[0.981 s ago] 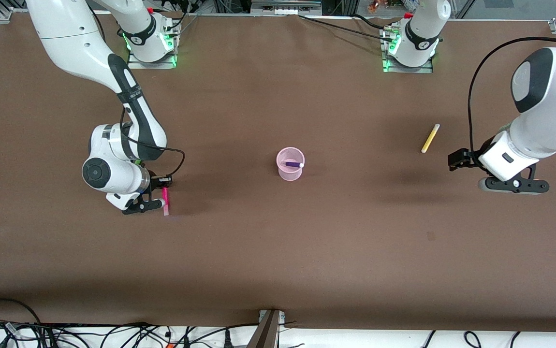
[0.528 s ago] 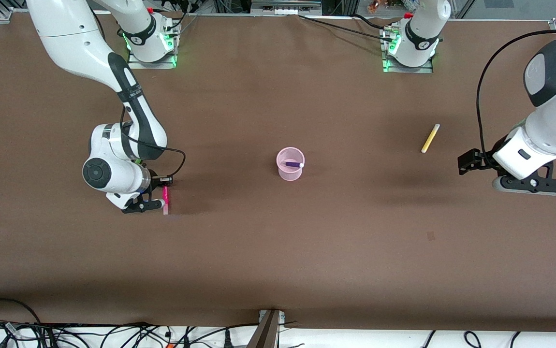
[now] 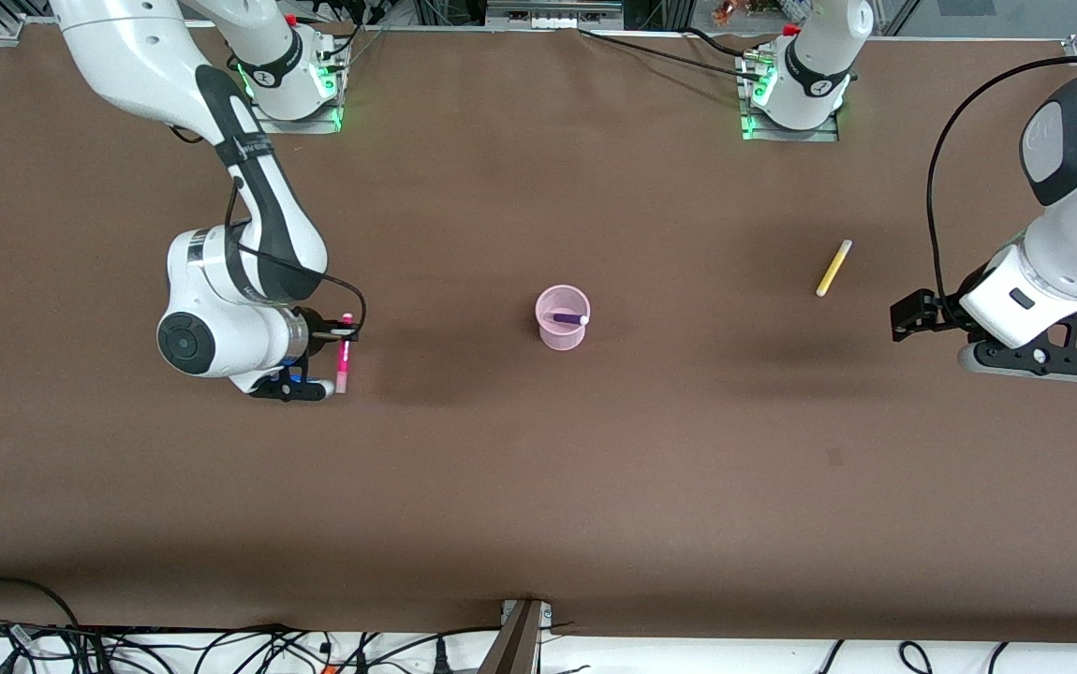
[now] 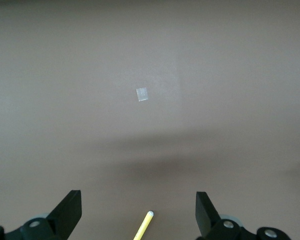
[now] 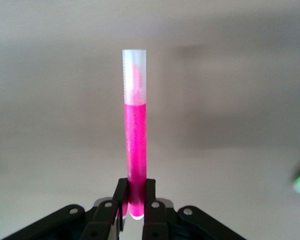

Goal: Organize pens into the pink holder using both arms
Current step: 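Lift the pink marker and carry it over the pink holder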

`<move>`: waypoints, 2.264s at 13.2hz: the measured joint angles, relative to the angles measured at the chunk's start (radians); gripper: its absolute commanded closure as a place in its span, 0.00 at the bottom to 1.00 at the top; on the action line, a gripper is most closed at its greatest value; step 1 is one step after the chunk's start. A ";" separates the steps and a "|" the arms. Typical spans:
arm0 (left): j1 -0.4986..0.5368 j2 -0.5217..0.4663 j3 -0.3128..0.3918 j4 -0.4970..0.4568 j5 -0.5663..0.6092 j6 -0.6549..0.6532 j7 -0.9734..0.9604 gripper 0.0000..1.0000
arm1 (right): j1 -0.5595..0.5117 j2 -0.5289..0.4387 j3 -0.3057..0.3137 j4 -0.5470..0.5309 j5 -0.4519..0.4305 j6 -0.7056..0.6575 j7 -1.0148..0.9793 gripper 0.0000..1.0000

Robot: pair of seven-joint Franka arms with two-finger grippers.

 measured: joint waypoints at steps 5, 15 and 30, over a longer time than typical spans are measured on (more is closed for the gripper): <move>0.000 0.006 0.000 0.000 0.000 0.000 0.003 0.00 | 0.077 -0.001 0.010 0.100 0.339 -0.176 0.318 1.00; 0.001 0.013 0.000 0.000 0.000 0.000 0.004 0.00 | 0.435 0.046 0.018 0.128 0.625 0.136 0.689 1.00; 0.001 0.014 -0.001 0.000 0.000 0.000 0.004 0.00 | 0.444 0.148 -0.005 0.191 0.591 0.197 0.511 0.97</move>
